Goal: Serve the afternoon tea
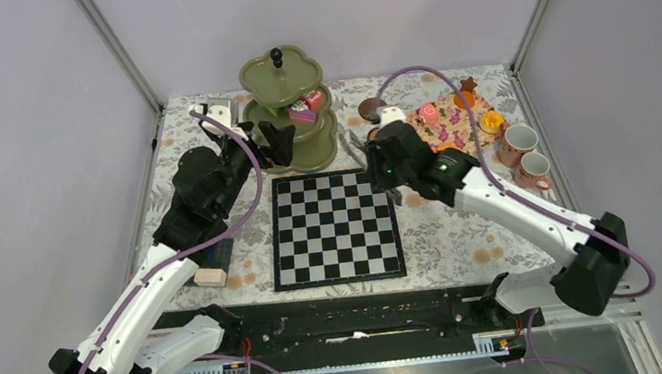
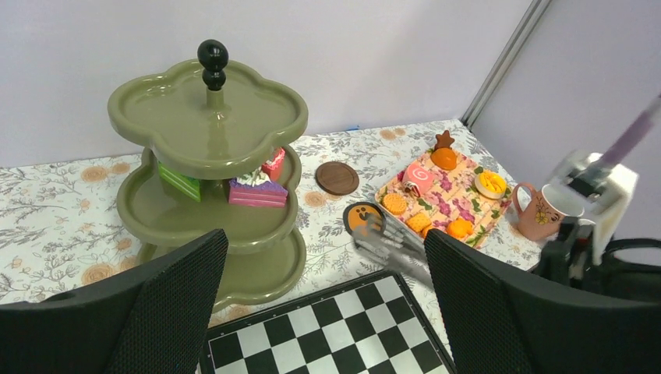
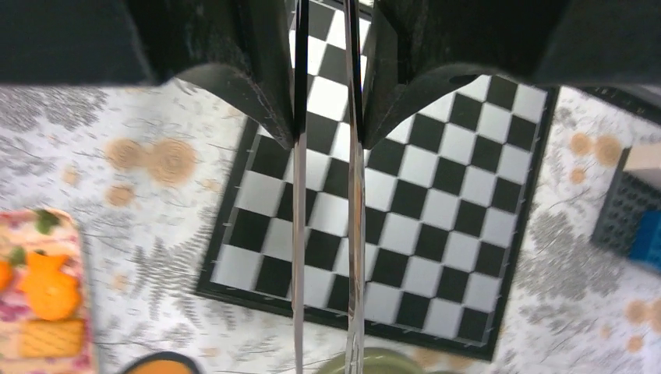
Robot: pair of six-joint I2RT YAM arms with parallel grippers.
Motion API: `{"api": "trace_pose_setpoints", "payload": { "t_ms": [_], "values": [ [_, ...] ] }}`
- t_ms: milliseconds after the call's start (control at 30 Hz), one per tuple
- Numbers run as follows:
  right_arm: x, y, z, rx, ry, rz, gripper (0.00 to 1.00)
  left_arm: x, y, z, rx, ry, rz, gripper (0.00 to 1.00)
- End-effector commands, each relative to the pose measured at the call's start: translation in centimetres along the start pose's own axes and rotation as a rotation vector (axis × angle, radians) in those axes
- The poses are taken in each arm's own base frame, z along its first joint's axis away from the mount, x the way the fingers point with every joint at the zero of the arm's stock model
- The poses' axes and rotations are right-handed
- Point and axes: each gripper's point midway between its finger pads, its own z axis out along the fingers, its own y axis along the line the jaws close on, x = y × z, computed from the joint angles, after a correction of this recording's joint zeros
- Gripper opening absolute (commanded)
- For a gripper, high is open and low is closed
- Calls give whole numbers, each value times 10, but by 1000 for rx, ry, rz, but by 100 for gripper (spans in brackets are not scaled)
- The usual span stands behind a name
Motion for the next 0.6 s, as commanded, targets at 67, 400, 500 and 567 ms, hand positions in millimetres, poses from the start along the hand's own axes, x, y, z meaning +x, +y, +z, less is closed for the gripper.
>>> {"api": "trace_pose_setpoints", "payload": {
  "t_ms": [67, 400, 500, 567],
  "values": [
    [-28, -88, -19, 158, -158, 151, 41, -28, -13, 3, 43, -43, -45, 99],
    [-31, -197, -6, 350, -122, 360, 42, -23, -14, -5, 38, 32, -42, 99],
    [-35, -207, 9, 340, -88, 359, 45, -18, -1, -4, -13, 17, 13, 99],
    [-37, -213, 19, 318, -66, 347, 45, -10, 3, -3, -22, 11, 24, 99]
  ]
}}
